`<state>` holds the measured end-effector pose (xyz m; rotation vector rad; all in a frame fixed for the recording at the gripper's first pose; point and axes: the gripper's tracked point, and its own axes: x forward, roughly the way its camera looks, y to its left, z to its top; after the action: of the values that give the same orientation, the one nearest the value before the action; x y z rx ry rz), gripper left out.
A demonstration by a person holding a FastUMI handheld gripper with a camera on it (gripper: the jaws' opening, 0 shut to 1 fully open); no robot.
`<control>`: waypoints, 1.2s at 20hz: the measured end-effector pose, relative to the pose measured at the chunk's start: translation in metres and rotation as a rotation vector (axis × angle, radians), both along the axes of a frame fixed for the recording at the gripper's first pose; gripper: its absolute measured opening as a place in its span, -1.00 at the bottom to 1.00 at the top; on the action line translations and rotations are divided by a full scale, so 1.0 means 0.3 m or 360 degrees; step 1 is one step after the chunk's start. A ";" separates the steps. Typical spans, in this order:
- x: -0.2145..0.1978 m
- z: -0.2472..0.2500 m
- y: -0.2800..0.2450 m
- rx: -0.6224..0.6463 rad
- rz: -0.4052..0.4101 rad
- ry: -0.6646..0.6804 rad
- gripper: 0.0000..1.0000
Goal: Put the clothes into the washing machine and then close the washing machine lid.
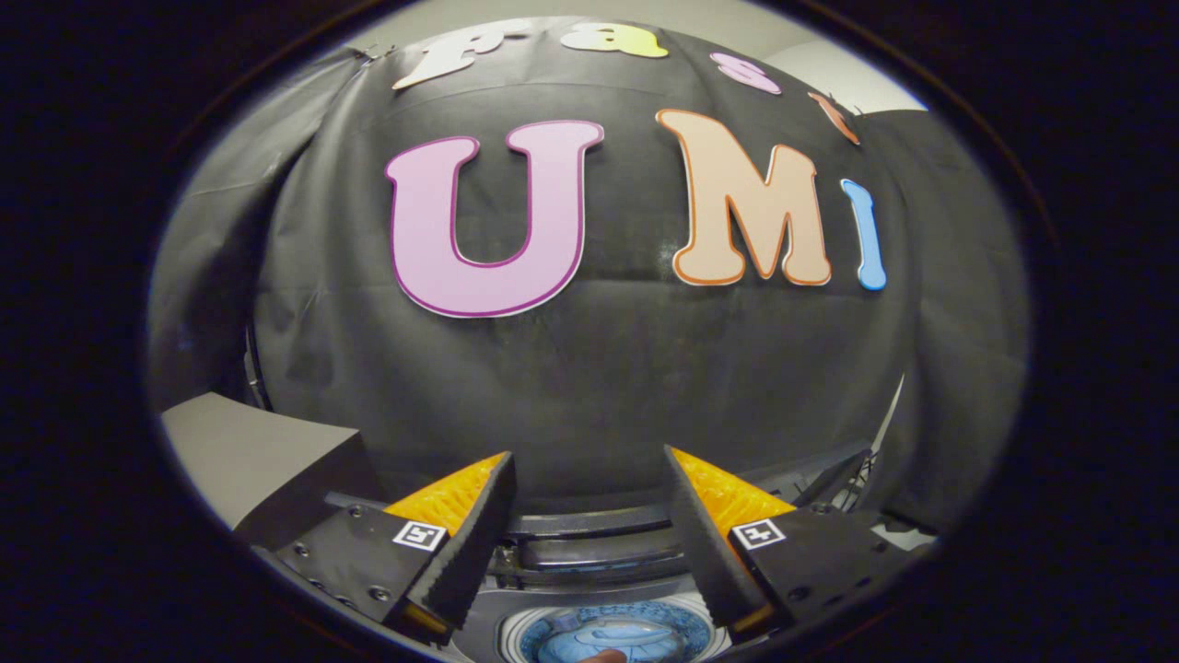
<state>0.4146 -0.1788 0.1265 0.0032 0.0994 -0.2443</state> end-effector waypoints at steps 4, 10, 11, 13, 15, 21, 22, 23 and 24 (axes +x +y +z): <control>-0.029 -0.011 0.003 -0.0006 -0.0017 0.0022 0.94; -0.073 -0.024 -0.003 -0.0003 -0.0026 0.0007 0.96; -0.077 -0.028 -0.003 -0.0004 -0.0040 0.0008 0.97; -0.090 -0.033 -0.001 -0.0016 -0.0064 0.0026 0.97; -0.106 -0.037 0.000 -0.0015 -0.0078 0.0019 0.98; -0.170 -0.068 0.007 0.0006 0.0011 0.0003 0.96; -0.173 -0.081 0.005 0.0002 0.0006 0.0018 0.96; -0.177 -0.100 0.005 -0.0004 0.0003 0.0043 0.96; -0.176 -0.125 0.016 0.0002 0.0023 0.0081 0.96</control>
<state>0.3617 -0.1741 0.0889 -0.0024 0.1501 -0.2299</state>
